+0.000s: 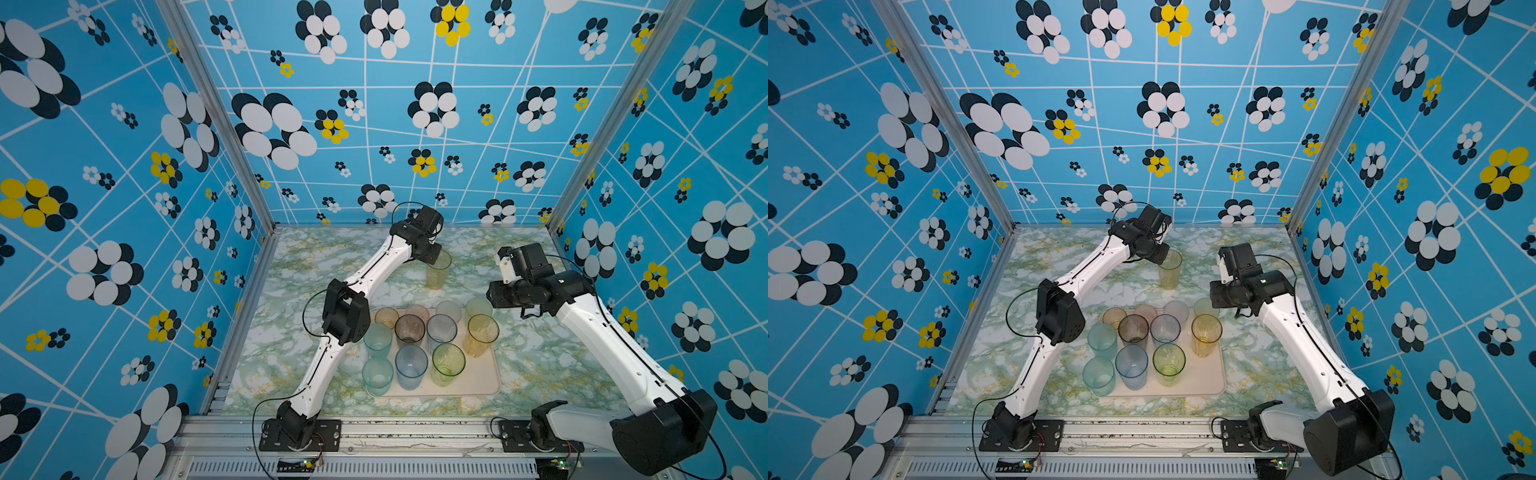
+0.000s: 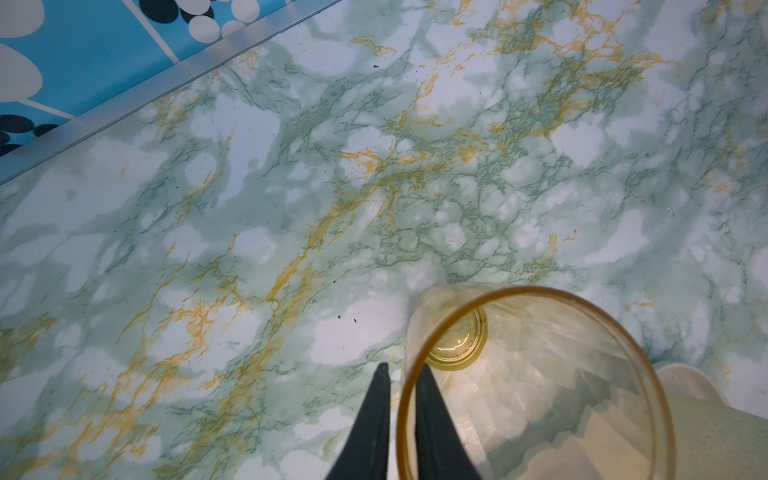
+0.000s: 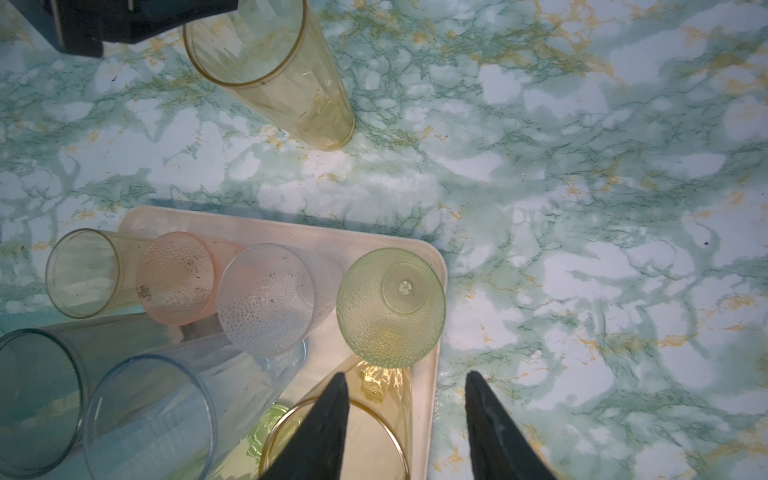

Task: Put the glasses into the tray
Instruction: 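Lower the left gripper onto the tall yellow cup's rim and close it, then lift the tall yellow cup off the table with the left gripper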

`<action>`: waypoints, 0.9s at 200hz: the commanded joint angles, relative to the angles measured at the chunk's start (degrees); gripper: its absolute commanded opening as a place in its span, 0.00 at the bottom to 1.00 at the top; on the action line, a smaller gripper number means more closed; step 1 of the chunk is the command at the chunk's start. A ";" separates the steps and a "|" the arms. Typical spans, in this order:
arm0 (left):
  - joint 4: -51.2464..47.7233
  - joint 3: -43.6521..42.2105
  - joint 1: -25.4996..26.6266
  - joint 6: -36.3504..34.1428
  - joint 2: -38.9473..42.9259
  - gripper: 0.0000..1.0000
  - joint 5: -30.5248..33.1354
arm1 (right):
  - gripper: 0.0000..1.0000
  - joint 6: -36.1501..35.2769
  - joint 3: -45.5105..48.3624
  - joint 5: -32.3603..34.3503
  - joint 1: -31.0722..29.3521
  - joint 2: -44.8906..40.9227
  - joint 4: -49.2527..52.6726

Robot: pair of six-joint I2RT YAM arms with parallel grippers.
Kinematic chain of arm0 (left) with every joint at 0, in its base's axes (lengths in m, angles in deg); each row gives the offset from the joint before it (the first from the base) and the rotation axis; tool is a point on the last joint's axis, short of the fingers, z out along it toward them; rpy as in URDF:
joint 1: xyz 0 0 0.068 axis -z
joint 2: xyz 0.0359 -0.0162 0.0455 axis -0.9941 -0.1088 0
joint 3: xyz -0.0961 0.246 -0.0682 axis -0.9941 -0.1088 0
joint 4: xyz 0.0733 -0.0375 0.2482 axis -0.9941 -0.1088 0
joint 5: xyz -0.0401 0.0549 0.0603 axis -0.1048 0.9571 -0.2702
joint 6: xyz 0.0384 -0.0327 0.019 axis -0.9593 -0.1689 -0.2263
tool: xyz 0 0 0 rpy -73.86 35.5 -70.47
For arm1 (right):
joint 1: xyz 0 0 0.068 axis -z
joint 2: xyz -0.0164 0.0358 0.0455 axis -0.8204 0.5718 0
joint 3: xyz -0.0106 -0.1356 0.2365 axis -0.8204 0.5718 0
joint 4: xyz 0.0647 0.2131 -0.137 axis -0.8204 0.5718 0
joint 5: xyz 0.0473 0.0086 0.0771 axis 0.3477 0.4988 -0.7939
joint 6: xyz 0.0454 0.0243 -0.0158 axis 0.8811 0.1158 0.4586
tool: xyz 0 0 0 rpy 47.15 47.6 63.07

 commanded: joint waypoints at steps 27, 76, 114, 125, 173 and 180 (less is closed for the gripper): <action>-1.67 1.88 0.21 -0.79 -1.64 0.08 0.96 | 0.48 -0.51 1.25 -0.88 0.49 -1.08 -1.00; -2.16 2.08 0.12 -0.80 -1.55 0.02 0.85 | 0.48 -0.51 1.64 -0.91 0.62 -1.24 -1.17; -2.07 2.06 0.11 -0.66 -0.86 0.00 0.79 | 0.48 0.01 2.72 -0.79 0.58 -1.65 -1.69; -1.85 1.95 0.11 -0.62 -0.37 0.00 0.52 | 0.48 0.26 3.30 -0.80 0.57 -1.93 -1.95; 1.29 -1.28 0.11 -0.36 3.72 0.00 1.41 | 0.48 1.03 4.61 -0.09 0.83 -3.57 -2.49; 1.69 -1.76 0.11 -0.36 4.39 0.00 1.42 | 0.48 1.15 4.82 0.12 0.94 -3.75 -2.58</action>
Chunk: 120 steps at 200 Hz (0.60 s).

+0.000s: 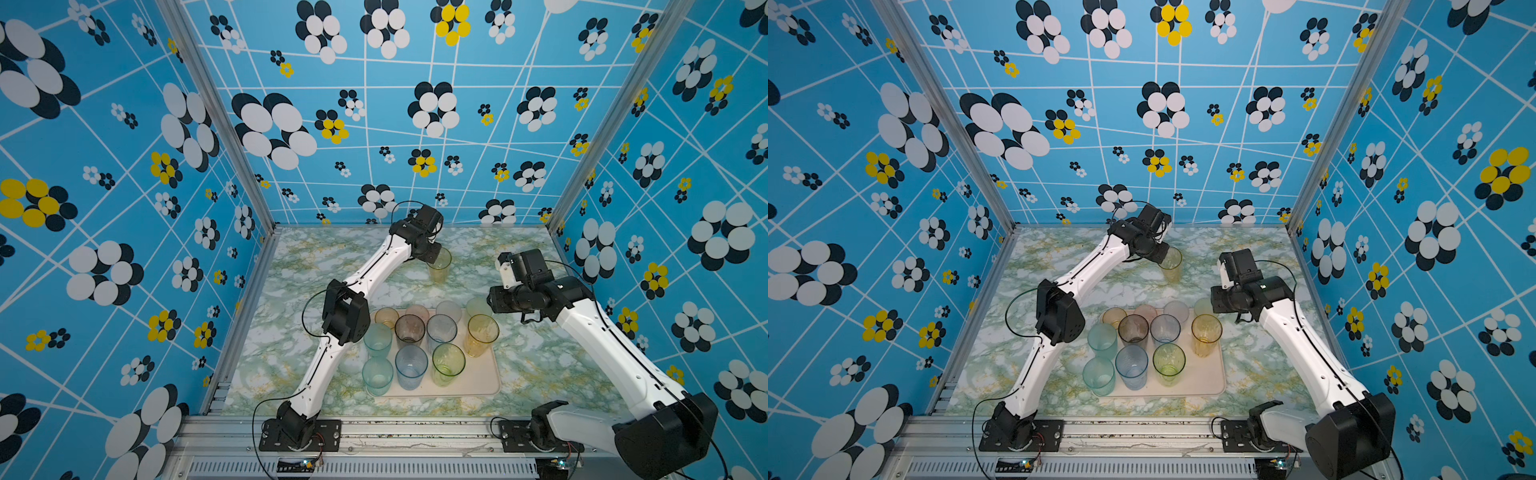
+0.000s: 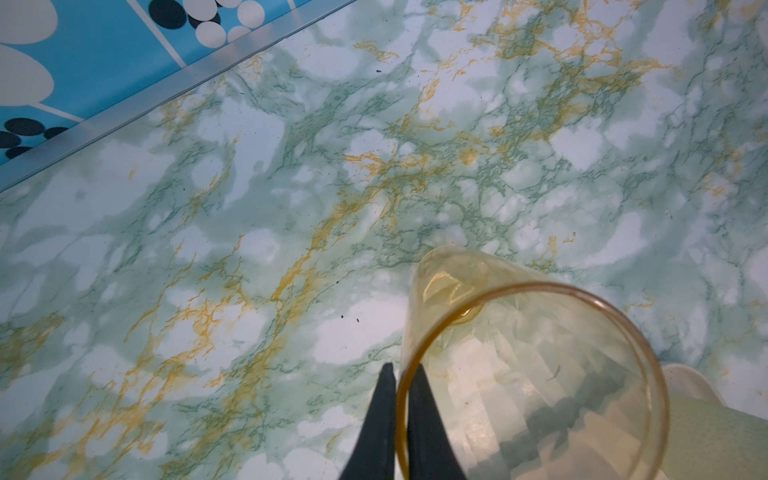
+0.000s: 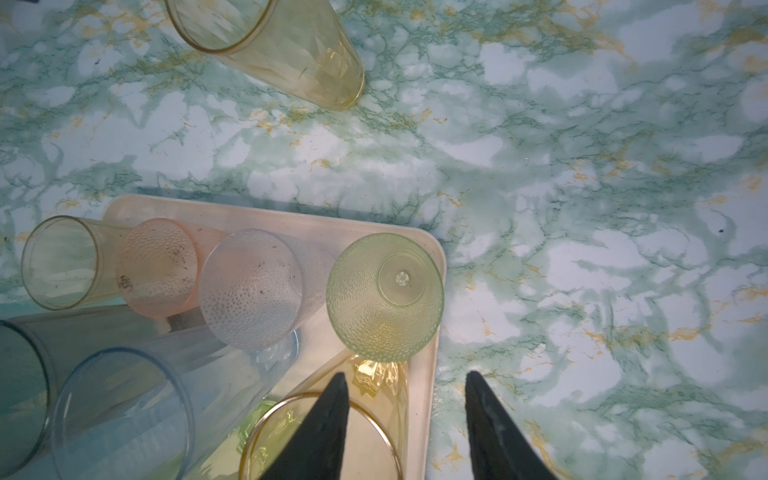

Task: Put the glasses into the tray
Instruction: 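Lift the tall yellow cup off the table with the left gripper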

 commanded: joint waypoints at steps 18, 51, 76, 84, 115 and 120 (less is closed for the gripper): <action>2.70 -3.37 0.11 -0.34 5.99 0.00 1.14 | 0.48 1.63 1.56 0.99 0.95 -2.22 -1.65; 4.38 -6.94 0.11 -0.69 10.28 0.00 1.37 | 0.48 2.77 3.17 2.24 1.86 -3.49 -2.57; 6.05 -10.14 0.11 -0.87 14.25 0.00 1.38 | 0.48 3.93 4.88 3.45 3.50 -5.39 -3.90; 6.59 -11.42 0.13 -1.00 15.95 0.00 1.33 | 0.48 4.38 5.54 3.76 4.20 -6.37 -4.57; 5.81 -13.74 0.41 -1.78 22.02 0.00 0.11 | 0.48 5.81 6.99 5.76 5.78 -10.12 -5.62; 5.79 -14.28 0.58 -2.00 23.18 0.00 0.12 | 0.48 5.94 7.19 6.03 5.86 -10.62 -5.54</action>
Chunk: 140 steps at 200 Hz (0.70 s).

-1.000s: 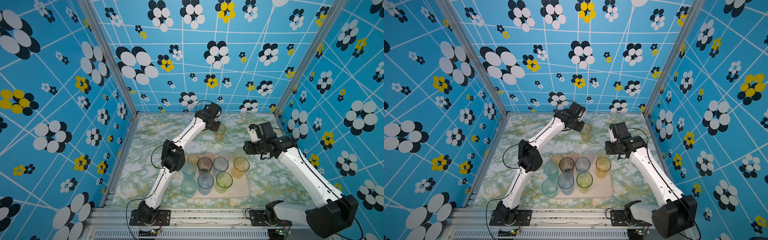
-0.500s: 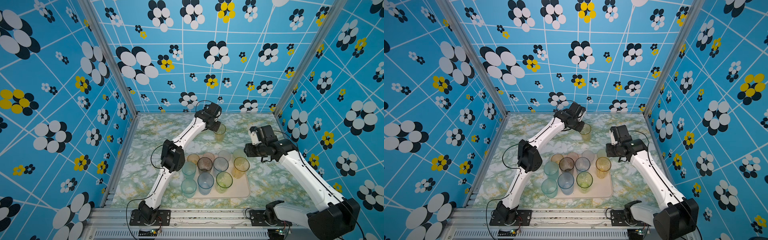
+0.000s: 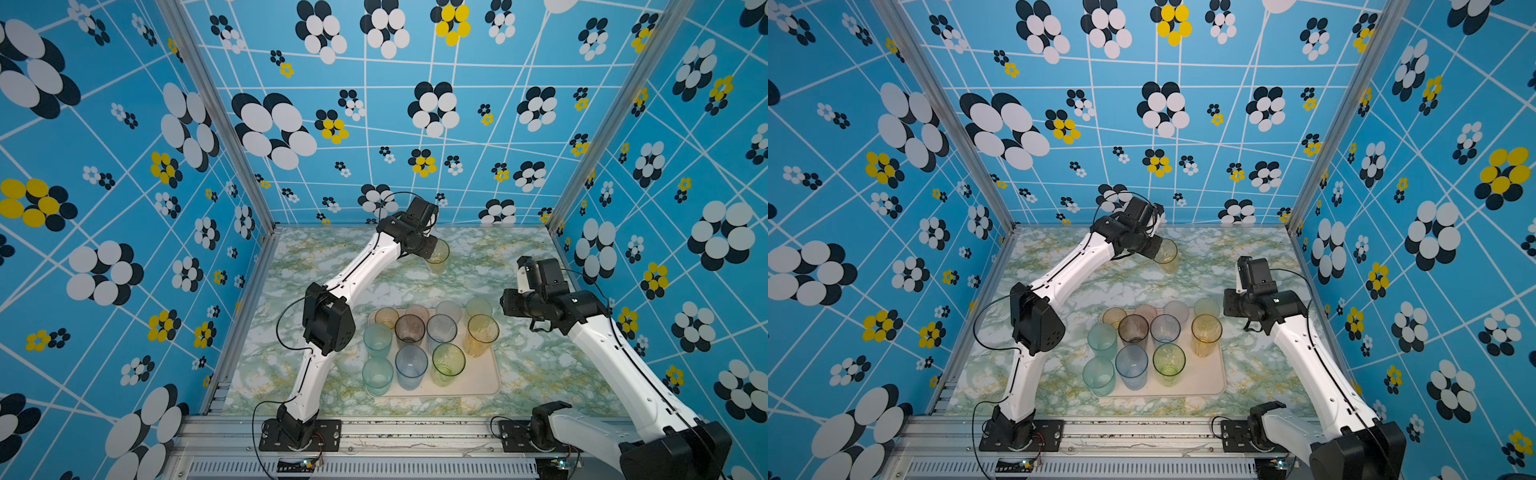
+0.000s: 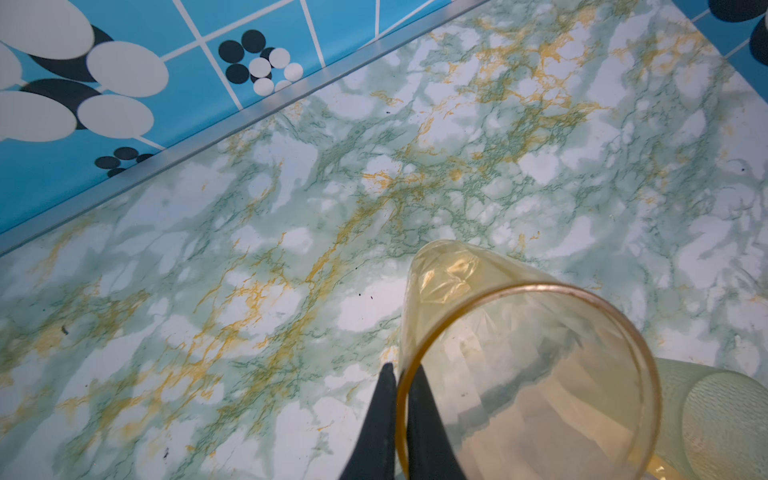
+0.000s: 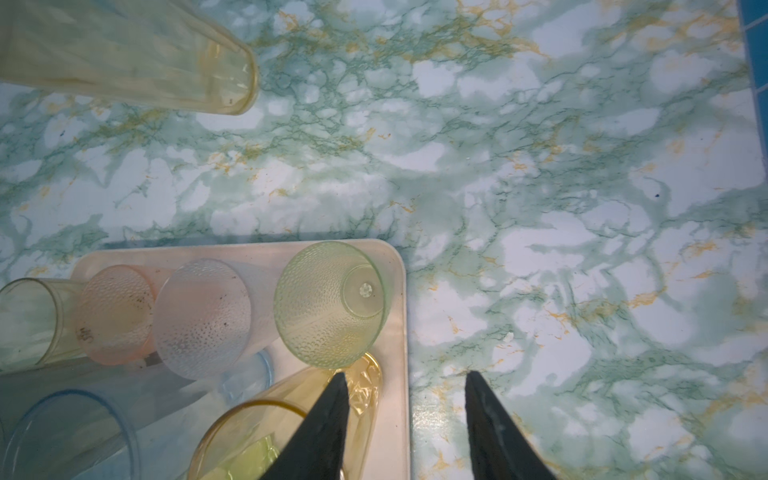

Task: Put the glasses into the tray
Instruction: 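Lift the tall yellow cup off the table with the left gripper, then carry the yellow cup with the left gripper across over the tray toward the right gripper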

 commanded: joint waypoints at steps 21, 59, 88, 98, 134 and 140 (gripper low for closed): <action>2.42 -5.17 1.47 -2.68 13.31 0.00 -0.75 | 0.48 2.58 0.98 3.09 0.82 -4.37 -1.43; -0.72 -8.45 3.19 -3.82 21.46 0.00 -5.57 | 0.48 4.86 1.90 3.29 1.63 -6.32 -3.38; -3.46 -11.91 6.65 -5.97 27.33 0.00 -6.07 | 0.48 6.95 2.10 0.29 4.83 -5.83 -4.99; -4.09 -13.35 7.99 -6.80 29.58 0.00 -6.41 | 0.48 7.60 2.04 -1.48 5.68 -5.04 -5.37; -6.31 -18.42 12.98 -8.93 36.19 0.00 -8.06 | 0.48 9.69 2.11 -6.13 9.08 -3.40 -8.47; -7.00 -18.92 14.15 -9.52 36.96 0.00 -8.39 | 0.48 9.99 2.08 -6.74 9.15 -3.27 -8.85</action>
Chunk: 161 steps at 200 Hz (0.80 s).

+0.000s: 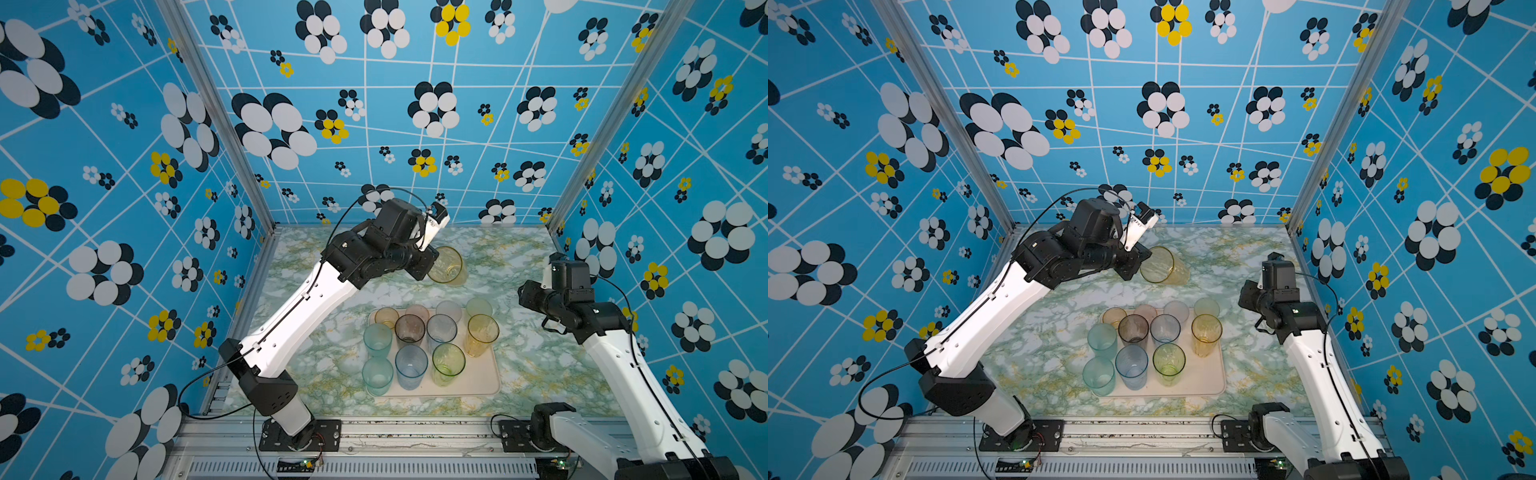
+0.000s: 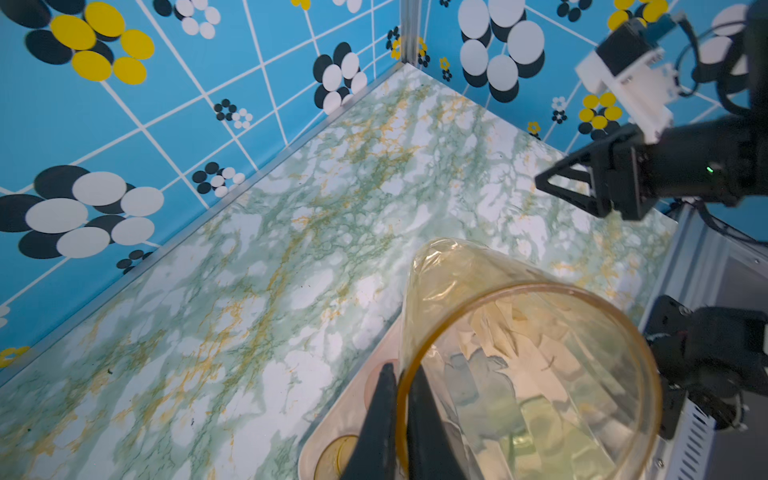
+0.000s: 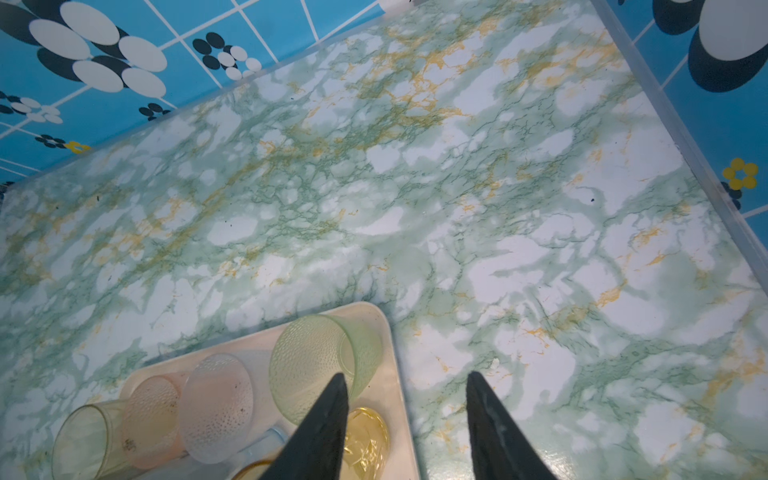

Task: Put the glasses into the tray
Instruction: 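Carry the yellow cup with the left gripper across over the tray toward the right gripper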

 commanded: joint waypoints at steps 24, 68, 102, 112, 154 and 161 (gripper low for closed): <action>-3.88 -3.55 7.92 -4.49 6.32 0.00 -3.99 | 0.48 3.37 0.20 -6.37 0.41 1.26 -4.21; -5.64 -4.39 15.20 -5.46 4.99 0.00 -8.53 | 0.48 3.95 -0.08 -7.64 0.47 0.75 -3.68; -8.24 -1.22 19.55 -6.90 -1.33 0.00 -8.46 | 0.48 3.95 -0.67 -8.35 0.37 0.23 -2.70; -9.52 0.54 20.45 -7.42 -3.93 0.00 -8.01 | 0.48 3.95 -0.61 -8.35 0.40 -0.11 -2.55; -14.72 8.02 23.12 -8.83 -15.14 0.00 -5.85 | 0.48 3.77 -0.12 -9.00 0.44 -1.19 -1.96; -15.37 9.01 23.26 -8.90 -17.06 0.00 -4.92 | 0.48 3.70 0.10 -9.04 0.43 -1.43 -1.96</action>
